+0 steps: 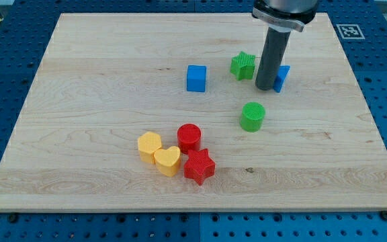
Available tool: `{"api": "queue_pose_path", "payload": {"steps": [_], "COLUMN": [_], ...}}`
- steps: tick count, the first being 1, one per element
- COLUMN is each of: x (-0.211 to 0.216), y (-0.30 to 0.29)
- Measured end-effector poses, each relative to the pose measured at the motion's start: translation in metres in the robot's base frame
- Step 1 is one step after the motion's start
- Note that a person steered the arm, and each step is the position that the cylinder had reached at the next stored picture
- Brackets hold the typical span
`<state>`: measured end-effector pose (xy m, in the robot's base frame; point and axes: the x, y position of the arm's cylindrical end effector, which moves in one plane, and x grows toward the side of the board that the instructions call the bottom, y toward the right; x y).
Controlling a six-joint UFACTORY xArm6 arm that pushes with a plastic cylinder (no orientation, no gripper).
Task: Bring the green star towards the top right of the blue cube
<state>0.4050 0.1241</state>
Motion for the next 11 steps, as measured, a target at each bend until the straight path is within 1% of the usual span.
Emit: {"api": "queue_pose_path", "payload": {"steps": [1,3,5,7,8,10,11], "x": [-0.005,-0.043,-0.047,-0.053,-0.053,-0.049,0.002], "y": [-0.014,-0.018,-0.061,-0.073,-0.113,-0.228,-0.232]}}
